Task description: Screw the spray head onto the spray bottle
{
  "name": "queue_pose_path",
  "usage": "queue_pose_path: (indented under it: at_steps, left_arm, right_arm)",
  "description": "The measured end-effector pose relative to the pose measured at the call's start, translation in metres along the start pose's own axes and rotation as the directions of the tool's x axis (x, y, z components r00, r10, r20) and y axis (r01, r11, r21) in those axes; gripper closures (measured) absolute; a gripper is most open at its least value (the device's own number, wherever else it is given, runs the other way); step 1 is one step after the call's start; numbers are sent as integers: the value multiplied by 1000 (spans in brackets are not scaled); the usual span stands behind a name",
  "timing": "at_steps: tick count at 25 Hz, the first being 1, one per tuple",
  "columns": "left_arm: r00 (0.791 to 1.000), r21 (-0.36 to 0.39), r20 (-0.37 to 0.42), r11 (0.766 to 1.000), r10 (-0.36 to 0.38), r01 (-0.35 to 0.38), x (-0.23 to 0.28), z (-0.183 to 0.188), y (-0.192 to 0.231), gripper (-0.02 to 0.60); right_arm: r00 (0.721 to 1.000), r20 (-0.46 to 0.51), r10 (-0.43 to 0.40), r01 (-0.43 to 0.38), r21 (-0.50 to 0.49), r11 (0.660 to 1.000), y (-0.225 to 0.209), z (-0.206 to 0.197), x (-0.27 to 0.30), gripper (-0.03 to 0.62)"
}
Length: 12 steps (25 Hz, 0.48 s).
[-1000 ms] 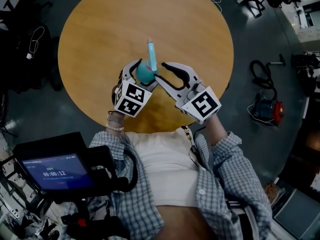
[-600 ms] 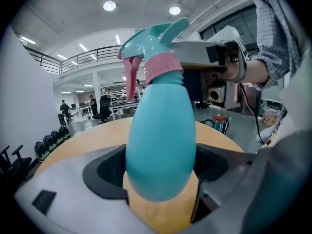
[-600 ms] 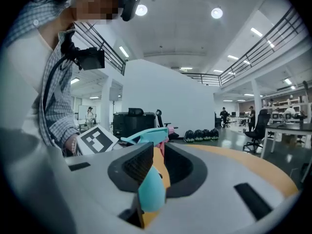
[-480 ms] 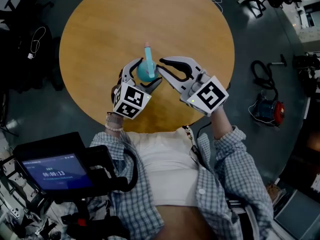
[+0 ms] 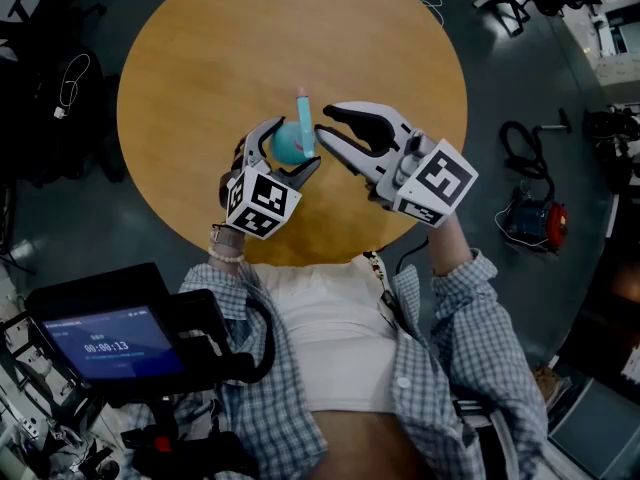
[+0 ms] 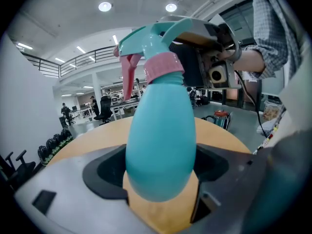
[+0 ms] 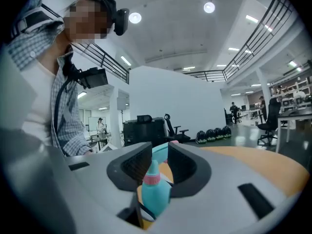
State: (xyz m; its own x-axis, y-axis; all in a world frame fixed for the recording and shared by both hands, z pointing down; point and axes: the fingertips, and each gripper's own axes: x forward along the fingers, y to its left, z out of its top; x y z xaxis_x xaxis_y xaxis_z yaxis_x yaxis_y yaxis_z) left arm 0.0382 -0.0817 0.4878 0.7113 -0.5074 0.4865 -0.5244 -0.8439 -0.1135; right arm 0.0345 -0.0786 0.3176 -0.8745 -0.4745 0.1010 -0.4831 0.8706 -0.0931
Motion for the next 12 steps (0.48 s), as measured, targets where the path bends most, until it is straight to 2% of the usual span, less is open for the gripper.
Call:
queue_pose_path:
  at_steps: [3,7,12]
  left_arm:
    - [1000,6,-11,1000,5,-5,2,0,-1,169]
    - [999,12,-43,1000,22,-21,4,-5,2,169]
    - [999,-52,-48,998,23,-25,6,-9,3,169]
  right_arm:
    - [1000,-4,5,-5,-11,1000,4,2,5,515]
    - [999,-46,-12,10,-46,999,4,-6,6,442]
    - [998,-62,-18,16,-42,999,3,-12,3,439]
